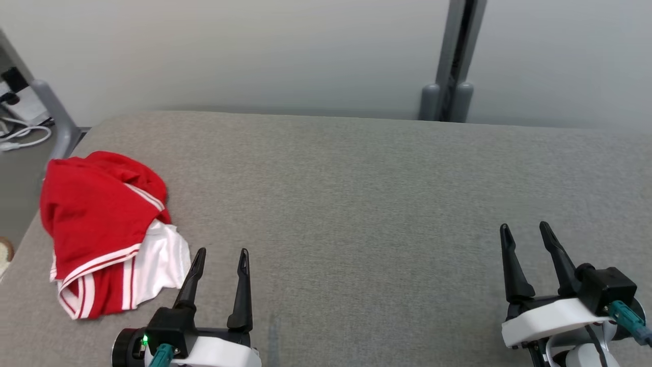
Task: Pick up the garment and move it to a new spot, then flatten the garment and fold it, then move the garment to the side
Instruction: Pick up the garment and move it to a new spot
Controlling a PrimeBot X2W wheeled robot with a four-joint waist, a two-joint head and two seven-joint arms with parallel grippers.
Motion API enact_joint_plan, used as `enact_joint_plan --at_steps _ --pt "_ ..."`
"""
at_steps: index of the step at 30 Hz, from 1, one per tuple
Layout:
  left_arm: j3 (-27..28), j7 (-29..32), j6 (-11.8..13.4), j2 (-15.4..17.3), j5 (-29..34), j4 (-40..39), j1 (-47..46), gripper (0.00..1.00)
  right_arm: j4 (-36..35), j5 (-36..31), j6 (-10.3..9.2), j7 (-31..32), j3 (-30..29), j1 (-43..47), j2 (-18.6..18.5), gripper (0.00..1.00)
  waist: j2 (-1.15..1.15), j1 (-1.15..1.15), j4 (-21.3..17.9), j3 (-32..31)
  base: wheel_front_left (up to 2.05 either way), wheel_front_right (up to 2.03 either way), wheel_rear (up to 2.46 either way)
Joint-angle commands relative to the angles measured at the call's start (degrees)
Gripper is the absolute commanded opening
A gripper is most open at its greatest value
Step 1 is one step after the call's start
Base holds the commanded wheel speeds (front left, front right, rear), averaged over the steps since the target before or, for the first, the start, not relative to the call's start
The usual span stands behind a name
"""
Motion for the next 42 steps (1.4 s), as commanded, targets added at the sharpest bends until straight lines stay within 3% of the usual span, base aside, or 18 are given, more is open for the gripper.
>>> enact_joint_plan --at_steps 1,19,34,42 --pt "0.4 -0.1 -0.2 0.2 0.2 0.1 -0.3 1.00 -0.3 0.5 0.10 -0.3 0.3 0.6 -0.5 1.00 0.00 0.00 5.2 0.0 0.00 0.00 0.00" --pt "3.5 -0.1 -0.5 0.2 0.8 -0.1 2.4 1.00 -0.1 3.2 0.10 -0.3 4.8 1.9 -0.5 1.00 0.00 0.00 20.7 -2.5 0.00 0.00 0.00" --pt "4.6 -0.1 0.9 0.2 0.0 -1.6 3.4 1.00 1.9 3.1 0.10 -0.3 8.1 -0.8 -0.5 1.00 0.00 0.00 21.5 -1.6 0.00 0.00 0.00" --pt "4.8 0.0 0.3 0.2 0.1 -0.9 2.8 1.00 1.8 3.1 0.10 -0.3 7.3 0.4 -0.5 1.00 0.00 0.00 21.1 -1.9 0.00 0.00 0.00"
